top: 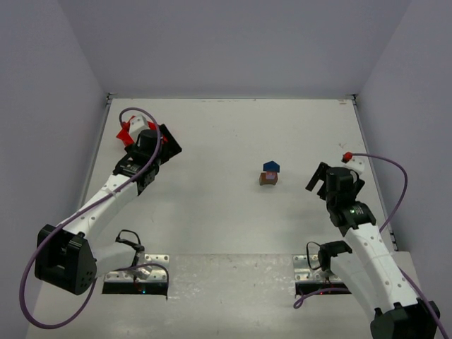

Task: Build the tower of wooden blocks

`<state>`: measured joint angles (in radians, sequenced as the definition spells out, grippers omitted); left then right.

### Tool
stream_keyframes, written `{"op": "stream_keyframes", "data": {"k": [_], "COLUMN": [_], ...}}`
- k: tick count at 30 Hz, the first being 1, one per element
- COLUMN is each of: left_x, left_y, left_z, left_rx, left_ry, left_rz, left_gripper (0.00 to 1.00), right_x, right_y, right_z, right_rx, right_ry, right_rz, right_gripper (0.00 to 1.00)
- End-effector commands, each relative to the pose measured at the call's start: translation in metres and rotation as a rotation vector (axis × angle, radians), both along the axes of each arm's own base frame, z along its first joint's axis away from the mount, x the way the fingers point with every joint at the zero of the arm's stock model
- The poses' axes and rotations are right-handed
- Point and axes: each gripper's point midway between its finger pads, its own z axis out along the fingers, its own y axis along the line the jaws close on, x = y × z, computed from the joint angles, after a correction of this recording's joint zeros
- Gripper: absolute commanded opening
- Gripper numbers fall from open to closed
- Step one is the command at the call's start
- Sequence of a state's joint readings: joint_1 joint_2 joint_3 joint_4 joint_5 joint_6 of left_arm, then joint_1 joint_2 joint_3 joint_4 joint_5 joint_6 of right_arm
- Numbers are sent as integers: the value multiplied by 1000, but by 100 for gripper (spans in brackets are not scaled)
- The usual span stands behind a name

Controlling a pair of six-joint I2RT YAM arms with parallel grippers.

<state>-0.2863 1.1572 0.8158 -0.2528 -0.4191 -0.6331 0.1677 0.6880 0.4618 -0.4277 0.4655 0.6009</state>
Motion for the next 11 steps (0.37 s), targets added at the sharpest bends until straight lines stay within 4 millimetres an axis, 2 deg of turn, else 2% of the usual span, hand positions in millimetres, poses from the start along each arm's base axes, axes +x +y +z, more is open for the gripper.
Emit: {"op": "stream_keyframes", "data": {"k": [1,11], "left_x": [4,5], "left_y": [7,7], "left_z": [14,16], "left_rx": [-9,-9], "left_ry": [-64,-75], "left_rz": [37,39], "left_gripper": [100,100], "right_x": [7,7], "right_y": [-7,-7], "right_z": [19,24], "right_rx": [42,69], "right_ry": [-97,-162], "right_rz": [-95,-114], "right_gripper": [99,99]}}
